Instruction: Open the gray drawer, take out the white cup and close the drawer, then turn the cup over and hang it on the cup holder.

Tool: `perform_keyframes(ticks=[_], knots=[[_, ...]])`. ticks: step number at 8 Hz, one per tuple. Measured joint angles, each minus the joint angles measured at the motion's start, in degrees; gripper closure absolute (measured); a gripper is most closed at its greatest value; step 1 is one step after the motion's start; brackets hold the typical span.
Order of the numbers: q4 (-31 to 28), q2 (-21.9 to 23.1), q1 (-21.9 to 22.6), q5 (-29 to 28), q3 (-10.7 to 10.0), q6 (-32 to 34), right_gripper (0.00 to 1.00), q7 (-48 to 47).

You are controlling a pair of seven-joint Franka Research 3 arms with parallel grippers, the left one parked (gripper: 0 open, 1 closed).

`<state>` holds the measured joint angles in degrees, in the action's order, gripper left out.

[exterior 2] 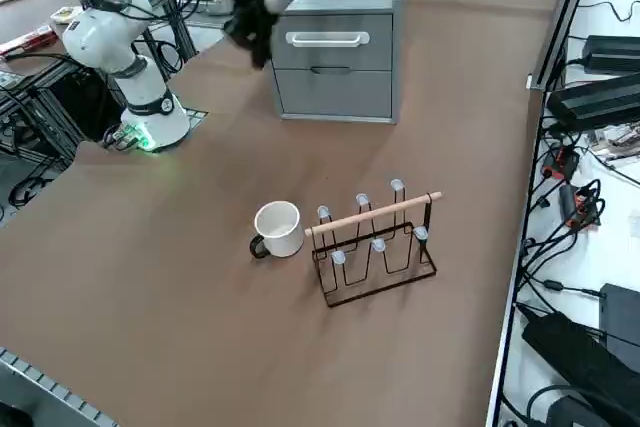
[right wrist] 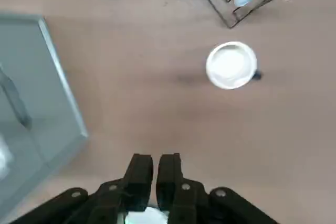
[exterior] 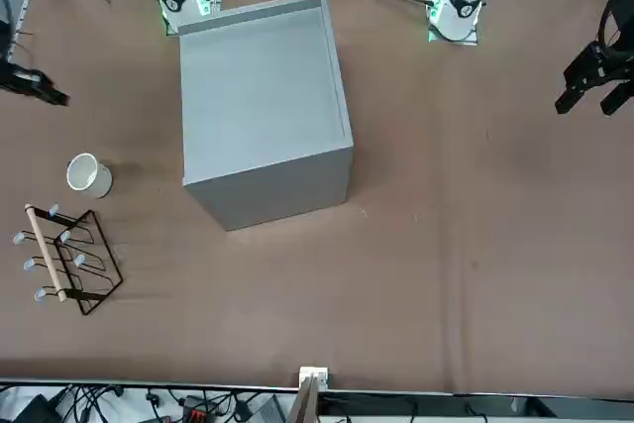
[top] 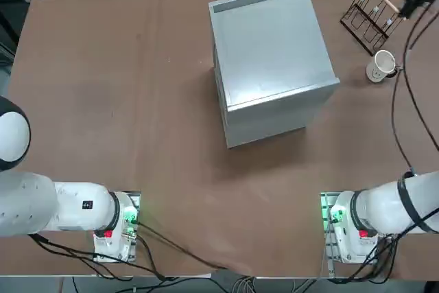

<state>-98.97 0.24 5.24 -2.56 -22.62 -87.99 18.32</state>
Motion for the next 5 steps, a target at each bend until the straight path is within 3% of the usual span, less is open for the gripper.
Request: perform_keyframes(ticks=[3, 5], knots=[[-0.4, -5.6, -11.2, -0.3, -0.1, -6.7, 0.81, 31.0], [-0.7, -11.4, -19.0, -4.9, -0.1, -11.6, 0.80, 50.6]])
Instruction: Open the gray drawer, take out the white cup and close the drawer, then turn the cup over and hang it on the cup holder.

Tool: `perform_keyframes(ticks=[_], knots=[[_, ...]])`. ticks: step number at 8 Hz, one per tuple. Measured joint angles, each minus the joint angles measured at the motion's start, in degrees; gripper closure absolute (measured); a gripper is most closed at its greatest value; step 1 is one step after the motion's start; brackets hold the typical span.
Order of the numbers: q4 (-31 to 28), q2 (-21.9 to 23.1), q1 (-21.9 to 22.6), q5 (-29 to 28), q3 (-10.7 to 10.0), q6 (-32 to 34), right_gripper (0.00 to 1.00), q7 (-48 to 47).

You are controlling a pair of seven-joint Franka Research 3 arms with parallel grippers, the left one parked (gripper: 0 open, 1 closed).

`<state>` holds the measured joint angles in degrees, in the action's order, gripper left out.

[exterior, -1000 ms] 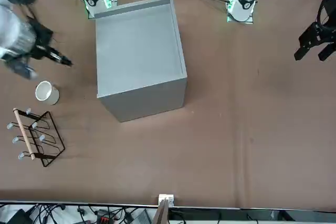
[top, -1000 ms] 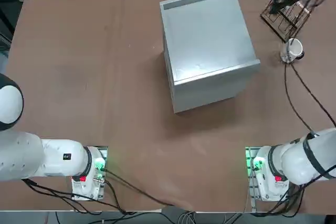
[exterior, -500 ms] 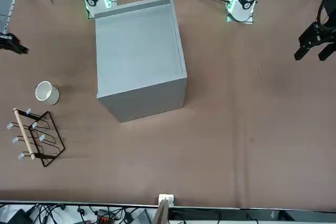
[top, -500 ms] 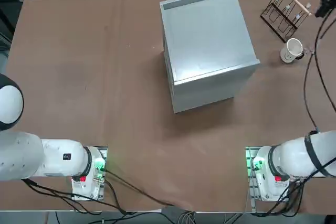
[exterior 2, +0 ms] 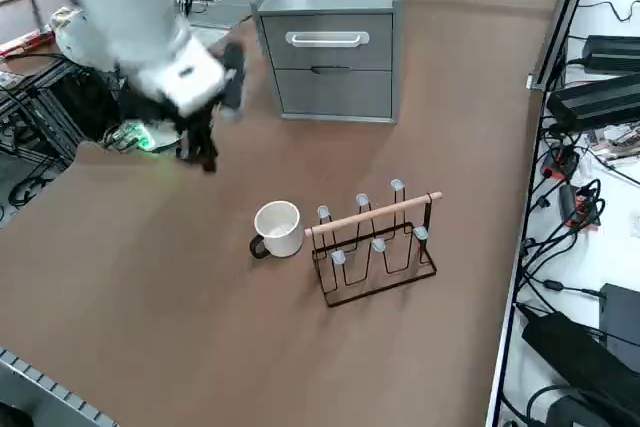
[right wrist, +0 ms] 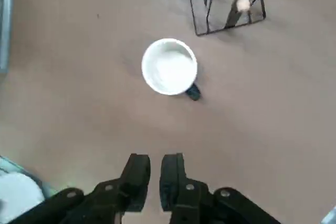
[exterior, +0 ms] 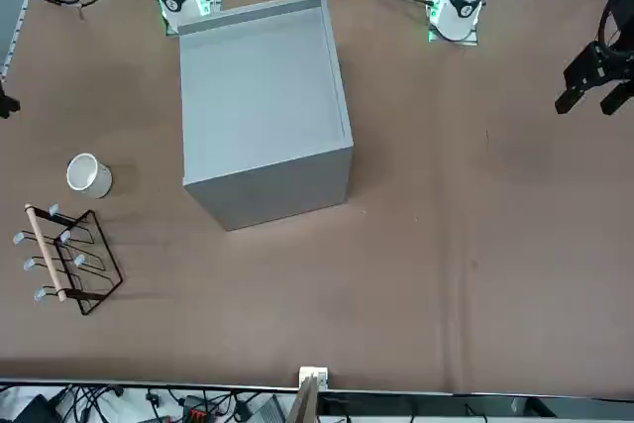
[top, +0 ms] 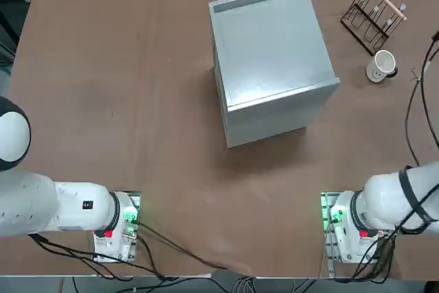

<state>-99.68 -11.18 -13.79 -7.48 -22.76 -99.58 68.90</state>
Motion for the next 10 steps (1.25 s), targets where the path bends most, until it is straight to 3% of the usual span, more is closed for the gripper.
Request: perform_keyframes(ticks=[3, 6, 7, 10], knots=[[-0.4, -7.8, -8.5, -11.5, 0.0, -4.0, 0.67, 22.3], [-1.6, -10.5, -12.4, -20.1, 0.1, -3.3, 0.12, 34.4], [-2.1, -11.0, -13.8, -23.9, 0.1, -2.8, 0.01, 40.0], [-3.1, -17.4, -17.9, -38.6, 0.2, -1.9, 0.00, 58.3]])
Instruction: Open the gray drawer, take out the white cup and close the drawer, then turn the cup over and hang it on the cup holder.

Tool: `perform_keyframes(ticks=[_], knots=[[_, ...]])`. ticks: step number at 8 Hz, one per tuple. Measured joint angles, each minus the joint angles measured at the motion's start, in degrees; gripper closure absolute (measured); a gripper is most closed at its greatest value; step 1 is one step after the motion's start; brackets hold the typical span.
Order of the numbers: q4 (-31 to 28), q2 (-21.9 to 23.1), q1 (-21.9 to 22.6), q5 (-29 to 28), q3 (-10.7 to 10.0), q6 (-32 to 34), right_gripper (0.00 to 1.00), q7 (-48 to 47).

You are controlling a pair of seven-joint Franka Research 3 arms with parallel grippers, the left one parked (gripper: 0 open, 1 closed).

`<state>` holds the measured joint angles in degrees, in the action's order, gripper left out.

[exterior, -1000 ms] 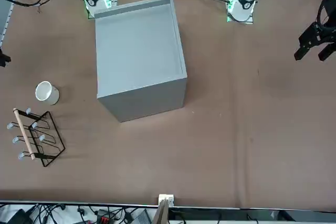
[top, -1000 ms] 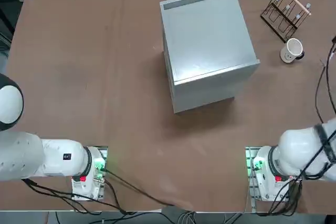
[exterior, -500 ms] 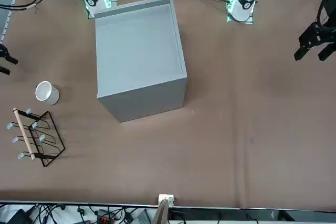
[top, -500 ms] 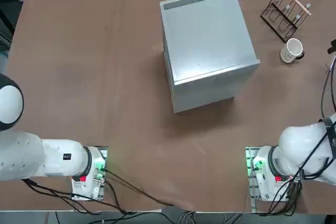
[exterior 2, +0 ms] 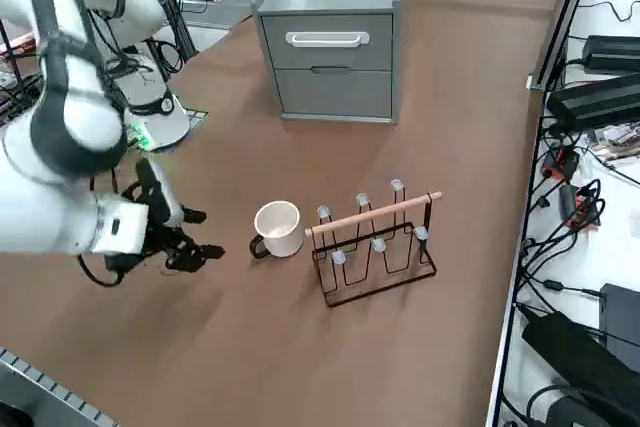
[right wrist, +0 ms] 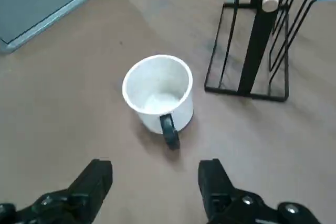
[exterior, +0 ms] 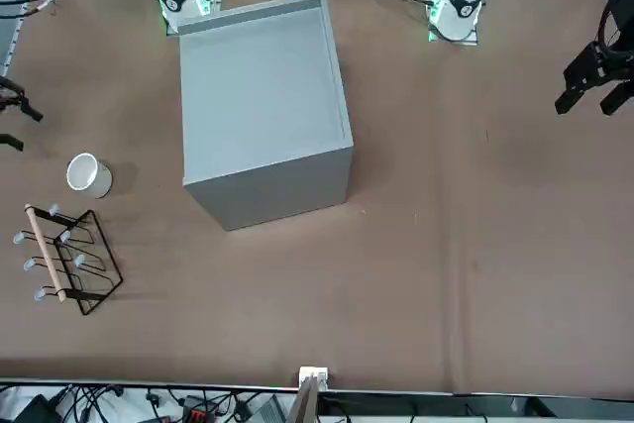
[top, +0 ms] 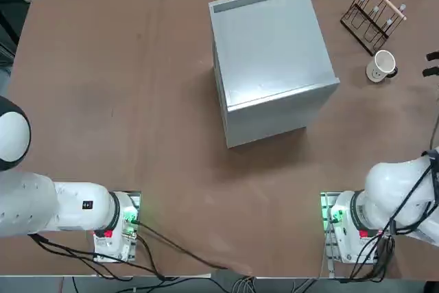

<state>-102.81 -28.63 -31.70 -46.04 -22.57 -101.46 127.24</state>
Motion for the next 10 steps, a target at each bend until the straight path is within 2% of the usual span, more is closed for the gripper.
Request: perform_keyframes(ticks=[3, 5, 8, 10], knots=[[0.1, -8.4, -2.4, -12.5, 0.1, 5.4, 0.00, 16.6], [1.7, -11.2, -3.5, -14.2, 0.2, 8.0, 0.00, 21.3], [4.1, -13.1, -3.7, -14.5, 0.4, 10.8, 0.00, 24.3], [4.4, -16.3, -3.7, -18.2, 0.5, 13.0, 0.00, 27.4]])
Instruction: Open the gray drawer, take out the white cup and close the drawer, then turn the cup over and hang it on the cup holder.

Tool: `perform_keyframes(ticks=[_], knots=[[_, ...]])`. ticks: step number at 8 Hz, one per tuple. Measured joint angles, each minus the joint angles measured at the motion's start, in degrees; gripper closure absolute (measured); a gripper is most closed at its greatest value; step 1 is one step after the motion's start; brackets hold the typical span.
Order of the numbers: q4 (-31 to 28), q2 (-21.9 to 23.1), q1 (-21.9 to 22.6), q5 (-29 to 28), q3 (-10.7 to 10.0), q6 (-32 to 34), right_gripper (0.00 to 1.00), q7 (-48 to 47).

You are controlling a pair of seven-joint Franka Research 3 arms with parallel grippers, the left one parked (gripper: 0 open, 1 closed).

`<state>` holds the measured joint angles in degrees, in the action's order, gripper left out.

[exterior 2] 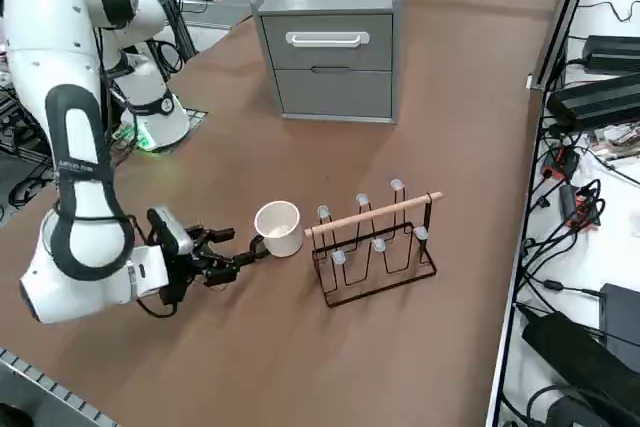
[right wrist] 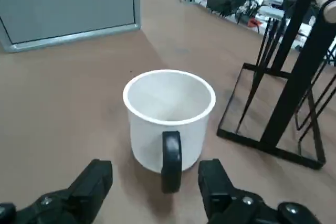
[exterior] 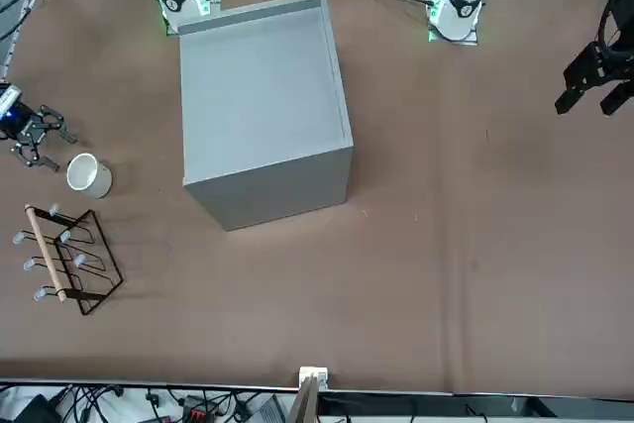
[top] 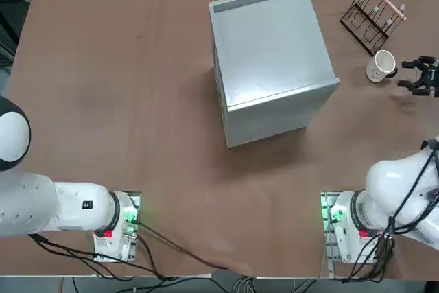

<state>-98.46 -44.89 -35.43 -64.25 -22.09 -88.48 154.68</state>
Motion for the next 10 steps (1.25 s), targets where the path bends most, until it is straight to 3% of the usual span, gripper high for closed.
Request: perform_keyframes(ticks=[3, 6, 8, 10], knots=[[1.9, -4.8, 0.0, -3.0, 0.2, 2.2, 0.01, 0.7], [2.6, -5.8, -0.1, -5.0, 0.2, 2.4, 0.08, 0.0], [2.9, -6.1, -0.1, -5.3, 0.2, 3.8, 0.23, -3.1], [3.5, -6.8, -0.1, -5.4, 0.3, 6.0, 0.27, -5.7]])
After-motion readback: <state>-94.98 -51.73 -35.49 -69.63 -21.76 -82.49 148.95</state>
